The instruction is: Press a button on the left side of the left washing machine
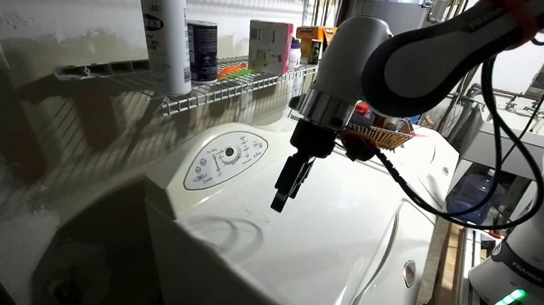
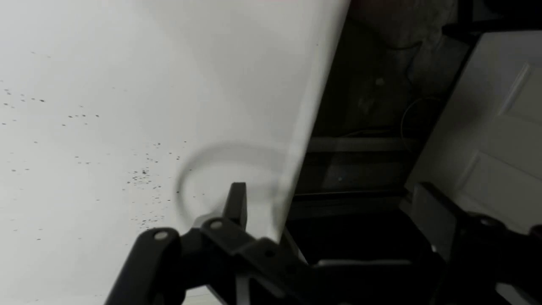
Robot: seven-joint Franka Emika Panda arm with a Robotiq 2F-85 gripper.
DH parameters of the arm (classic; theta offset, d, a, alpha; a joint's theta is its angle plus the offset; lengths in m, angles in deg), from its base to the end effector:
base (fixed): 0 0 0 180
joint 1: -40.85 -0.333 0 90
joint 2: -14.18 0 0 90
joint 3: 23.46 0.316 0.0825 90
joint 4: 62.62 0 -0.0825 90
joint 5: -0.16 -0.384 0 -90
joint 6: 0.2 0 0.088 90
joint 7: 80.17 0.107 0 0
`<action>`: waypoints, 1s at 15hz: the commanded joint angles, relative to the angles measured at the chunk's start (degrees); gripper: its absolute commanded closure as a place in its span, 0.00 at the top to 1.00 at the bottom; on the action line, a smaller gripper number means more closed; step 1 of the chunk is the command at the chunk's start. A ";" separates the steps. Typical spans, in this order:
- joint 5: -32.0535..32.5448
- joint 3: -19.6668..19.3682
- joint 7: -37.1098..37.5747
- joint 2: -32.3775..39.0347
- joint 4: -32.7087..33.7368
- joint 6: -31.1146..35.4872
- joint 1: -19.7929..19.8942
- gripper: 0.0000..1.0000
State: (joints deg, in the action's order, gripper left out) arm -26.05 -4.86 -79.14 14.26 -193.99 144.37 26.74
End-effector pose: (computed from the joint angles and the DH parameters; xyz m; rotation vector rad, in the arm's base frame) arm 0.4522 0.2853 0.3716 -2.7638 -0.2885 -0.1765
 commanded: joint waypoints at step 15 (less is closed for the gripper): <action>8.97 -6.25 6.45 31.16 27.06 19.51 -1.39 0.00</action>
State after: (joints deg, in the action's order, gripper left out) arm -20.02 -9.76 -75.80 42.33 -170.71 162.49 25.97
